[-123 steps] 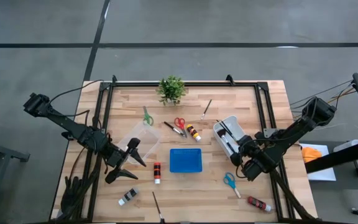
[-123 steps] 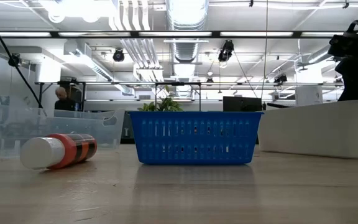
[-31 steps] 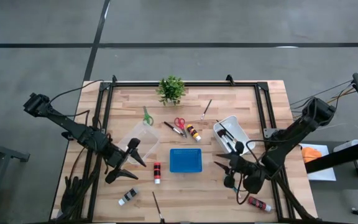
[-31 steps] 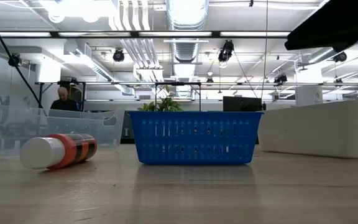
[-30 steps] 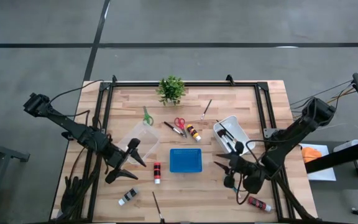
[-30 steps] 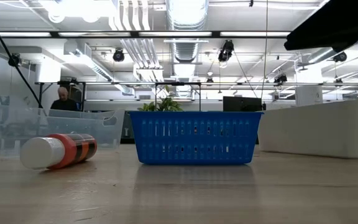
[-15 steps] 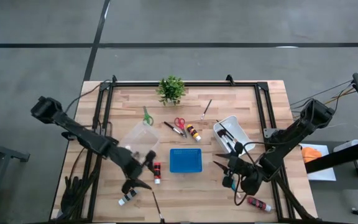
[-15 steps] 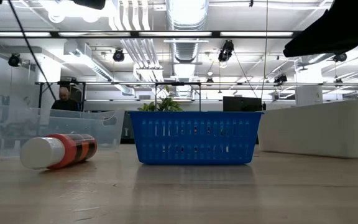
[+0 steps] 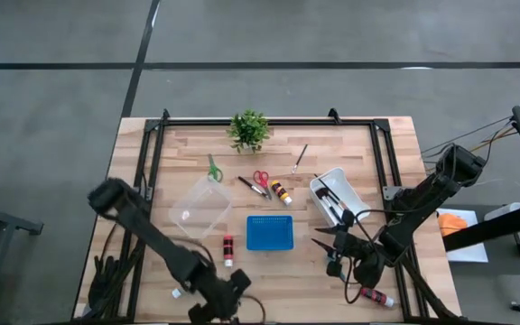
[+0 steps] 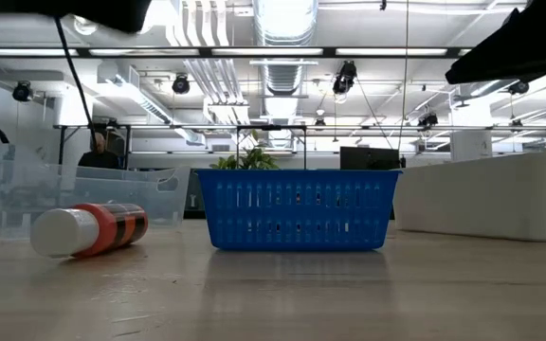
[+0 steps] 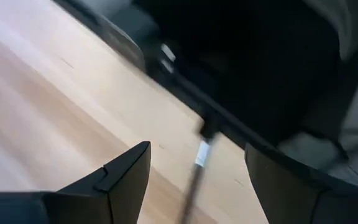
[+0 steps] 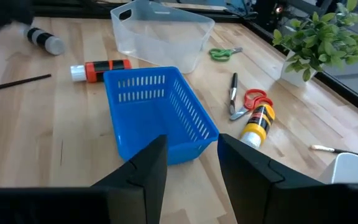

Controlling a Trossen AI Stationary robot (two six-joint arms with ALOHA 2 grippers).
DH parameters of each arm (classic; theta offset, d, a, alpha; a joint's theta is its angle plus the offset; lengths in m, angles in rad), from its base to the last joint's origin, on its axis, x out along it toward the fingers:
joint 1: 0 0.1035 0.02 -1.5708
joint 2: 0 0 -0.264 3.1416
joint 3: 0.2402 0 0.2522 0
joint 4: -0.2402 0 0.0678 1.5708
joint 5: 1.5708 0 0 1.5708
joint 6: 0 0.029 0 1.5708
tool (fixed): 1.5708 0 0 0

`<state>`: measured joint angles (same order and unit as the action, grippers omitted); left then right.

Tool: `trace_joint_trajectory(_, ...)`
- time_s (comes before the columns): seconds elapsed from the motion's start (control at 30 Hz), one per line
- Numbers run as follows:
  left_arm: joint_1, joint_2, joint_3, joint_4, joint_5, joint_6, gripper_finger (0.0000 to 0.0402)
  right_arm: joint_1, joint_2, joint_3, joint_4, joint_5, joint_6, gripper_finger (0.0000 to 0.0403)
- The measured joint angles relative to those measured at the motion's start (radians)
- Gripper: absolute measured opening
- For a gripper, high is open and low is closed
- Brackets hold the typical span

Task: Pick & Place Paint Supplies
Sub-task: Put the eyelash brush in the white bin

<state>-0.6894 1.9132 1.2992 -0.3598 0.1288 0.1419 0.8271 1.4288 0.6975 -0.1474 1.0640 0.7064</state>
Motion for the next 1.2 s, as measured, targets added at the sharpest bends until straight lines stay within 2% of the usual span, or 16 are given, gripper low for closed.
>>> trace_joint_trajectory(0.2,-0.010,0.094,0.078,0.032,0.122,-0.028,0.0243,0.002,0.000,0.000,0.000,0.013,-0.003,0.0141)
trace_joint_trajectory(0.37,-0.010,0.100,0.062,0.048,0.127,-0.015,0.0197,0.002,0.000,0.000,0.000,0.012,-0.002,0.0141)
trace_joint_trajectory(0.53,-0.010,0.100,0.003,0.184,0.127,-0.012,0.0165,0.002,0.000,0.000,0.000,0.012,-0.002,0.0141)
trace_joint_trajectory(1.2,-0.002,0.100,-0.144,0.455,0.127,-0.012,0.0162,0.002,0.000,0.000,0.000,0.010,-0.002,0.0141)
